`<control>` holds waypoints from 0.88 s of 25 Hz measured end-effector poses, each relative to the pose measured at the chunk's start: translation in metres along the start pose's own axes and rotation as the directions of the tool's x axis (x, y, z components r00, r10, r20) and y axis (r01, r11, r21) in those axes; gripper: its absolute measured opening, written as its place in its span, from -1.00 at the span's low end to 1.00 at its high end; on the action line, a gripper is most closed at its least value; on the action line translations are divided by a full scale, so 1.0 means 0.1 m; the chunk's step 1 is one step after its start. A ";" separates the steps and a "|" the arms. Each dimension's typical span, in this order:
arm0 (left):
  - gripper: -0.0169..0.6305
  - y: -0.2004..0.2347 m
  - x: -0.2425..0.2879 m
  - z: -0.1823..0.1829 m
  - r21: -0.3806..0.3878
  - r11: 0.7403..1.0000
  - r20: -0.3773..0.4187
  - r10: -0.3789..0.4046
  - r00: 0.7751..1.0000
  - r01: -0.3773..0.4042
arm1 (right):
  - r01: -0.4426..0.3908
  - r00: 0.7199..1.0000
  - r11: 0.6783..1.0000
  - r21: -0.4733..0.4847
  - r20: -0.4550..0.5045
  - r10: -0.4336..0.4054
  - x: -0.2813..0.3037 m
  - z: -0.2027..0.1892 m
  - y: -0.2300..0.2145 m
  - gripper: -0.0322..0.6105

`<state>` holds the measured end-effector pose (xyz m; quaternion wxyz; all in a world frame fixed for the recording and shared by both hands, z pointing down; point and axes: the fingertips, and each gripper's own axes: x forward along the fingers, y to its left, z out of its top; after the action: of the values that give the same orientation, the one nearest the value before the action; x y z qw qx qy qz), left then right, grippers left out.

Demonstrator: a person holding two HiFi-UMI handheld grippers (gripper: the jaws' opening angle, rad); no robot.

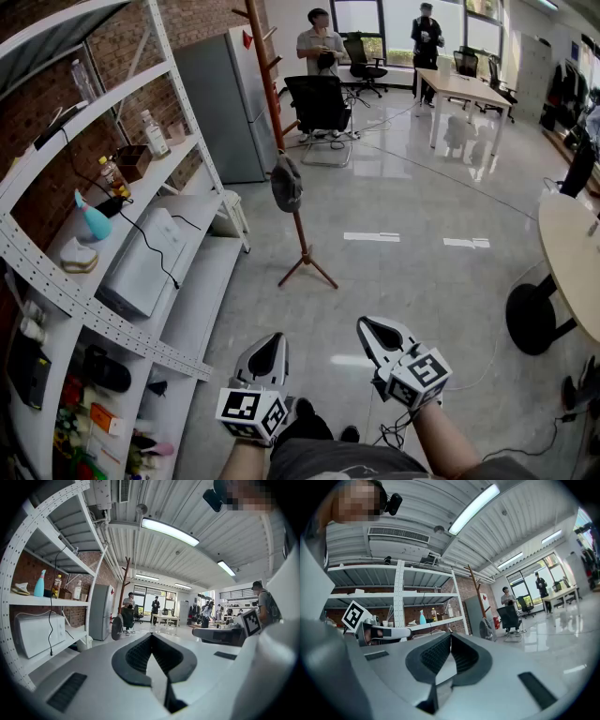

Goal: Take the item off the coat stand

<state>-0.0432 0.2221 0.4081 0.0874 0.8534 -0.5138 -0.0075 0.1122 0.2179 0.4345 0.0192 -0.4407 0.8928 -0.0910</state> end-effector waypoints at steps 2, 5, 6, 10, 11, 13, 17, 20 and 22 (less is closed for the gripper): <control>-0.92 0.05 0.11 0.00 -0.001 1.000 0.004 -0.006 1.000 0.006 | 0.007 1.000 1.000 0.005 0.015 -0.008 0.07 -0.02 -0.09 -0.88; -0.92 0.13 0.31 -0.01 -0.003 1.000 0.006 -0.020 1.000 0.020 | 0.028 0.999 1.000 0.013 0.018 -0.029 0.18 -0.01 -0.22 -0.88; -0.92 0.17 0.39 0.00 -0.004 1.000 0.007 -0.024 1.000 0.024 | 0.033 0.999 0.999 0.011 0.018 -0.033 0.23 -0.01 -0.26 -0.88; -0.92 0.41 0.71 0.09 -0.015 0.999 0.014 -0.035 0.999 0.035 | 0.058 0.998 0.998 0.006 0.020 -0.058 0.50 0.02 -0.47 -0.88; -0.92 0.47 0.80 0.12 -0.017 0.999 0.013 -0.040 0.999 0.040 | 0.067 0.998 0.998 0.009 0.020 -0.067 0.59 0.05 -0.53 -0.88; -0.92 0.61 0.98 0.16 -0.021 0.999 0.011 -0.050 0.999 0.050 | 0.081 0.996 0.997 0.013 0.023 -0.081 0.79 0.11 -0.64 -0.87; -0.92 0.89 1.35 0.23 -0.028 0.998 0.009 -0.064 0.998 0.064 | 0.088 0.995 0.996 0.015 0.041 -0.088 1.22 0.19 -0.84 -0.88; -0.92 1.09 1.57 0.31 -0.029 0.997 0.007 -0.074 0.997 0.074 | 0.091 0.995 0.996 0.006 0.035 -0.091 1.54 0.28 -0.92 -0.88; -0.92 1.22 1.69 0.34 -0.034 0.996 0.000 -0.081 0.997 0.081 | 0.084 0.996 0.996 0.002 0.033 -0.084 1.75 0.32 -0.94 -0.88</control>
<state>-0.0738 0.0134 0.4069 0.1018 0.8719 -0.4785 -0.0192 0.0830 0.0189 0.4283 0.0305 -0.4791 0.8731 -0.0847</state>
